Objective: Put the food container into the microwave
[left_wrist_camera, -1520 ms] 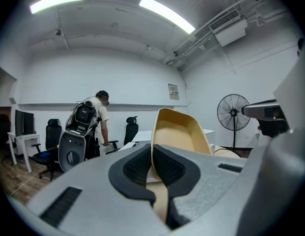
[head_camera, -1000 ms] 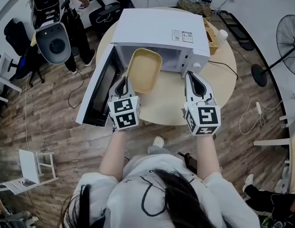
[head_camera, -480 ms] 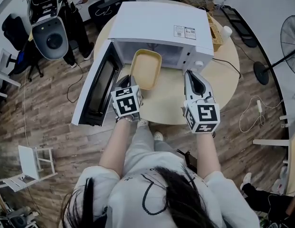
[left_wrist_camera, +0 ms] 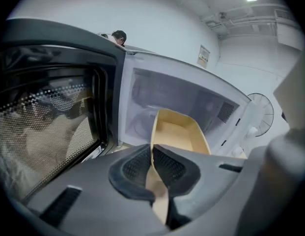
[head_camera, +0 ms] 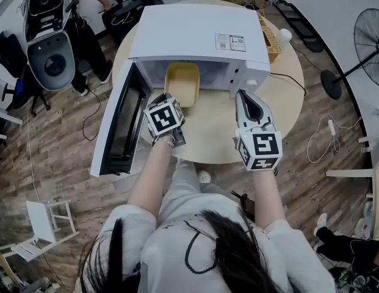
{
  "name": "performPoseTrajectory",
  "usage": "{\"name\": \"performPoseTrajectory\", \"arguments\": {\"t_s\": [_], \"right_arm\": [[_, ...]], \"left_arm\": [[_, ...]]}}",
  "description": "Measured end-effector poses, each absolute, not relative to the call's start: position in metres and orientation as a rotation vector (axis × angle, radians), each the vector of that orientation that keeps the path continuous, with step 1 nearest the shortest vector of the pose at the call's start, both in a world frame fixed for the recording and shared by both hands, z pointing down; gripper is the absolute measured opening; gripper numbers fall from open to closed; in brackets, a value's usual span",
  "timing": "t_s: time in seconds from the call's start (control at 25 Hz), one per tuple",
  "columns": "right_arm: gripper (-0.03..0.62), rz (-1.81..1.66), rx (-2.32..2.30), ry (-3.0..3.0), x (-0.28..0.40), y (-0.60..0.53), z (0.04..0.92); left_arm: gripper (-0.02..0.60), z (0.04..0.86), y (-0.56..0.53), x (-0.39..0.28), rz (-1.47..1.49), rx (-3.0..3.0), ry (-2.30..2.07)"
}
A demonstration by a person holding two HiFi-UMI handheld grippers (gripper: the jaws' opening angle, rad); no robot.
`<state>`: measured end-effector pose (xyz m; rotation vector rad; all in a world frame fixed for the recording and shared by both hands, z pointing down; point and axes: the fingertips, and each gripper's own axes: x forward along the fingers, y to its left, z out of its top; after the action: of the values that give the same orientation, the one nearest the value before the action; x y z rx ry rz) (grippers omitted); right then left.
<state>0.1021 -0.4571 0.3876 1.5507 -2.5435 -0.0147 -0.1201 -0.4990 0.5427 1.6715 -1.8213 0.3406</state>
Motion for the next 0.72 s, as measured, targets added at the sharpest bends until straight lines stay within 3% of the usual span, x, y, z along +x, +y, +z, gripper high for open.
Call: {"name": "performPoseTrajectory", "arguments": {"t_s": [0.72], "right_arm": [[0.028,-0.050,1.554,-2.487,0.094,-0.493,0.396]], "left_arm": [[0.021,0.554,-0.592,-0.113,0.247,1.620,-1.823]]}}
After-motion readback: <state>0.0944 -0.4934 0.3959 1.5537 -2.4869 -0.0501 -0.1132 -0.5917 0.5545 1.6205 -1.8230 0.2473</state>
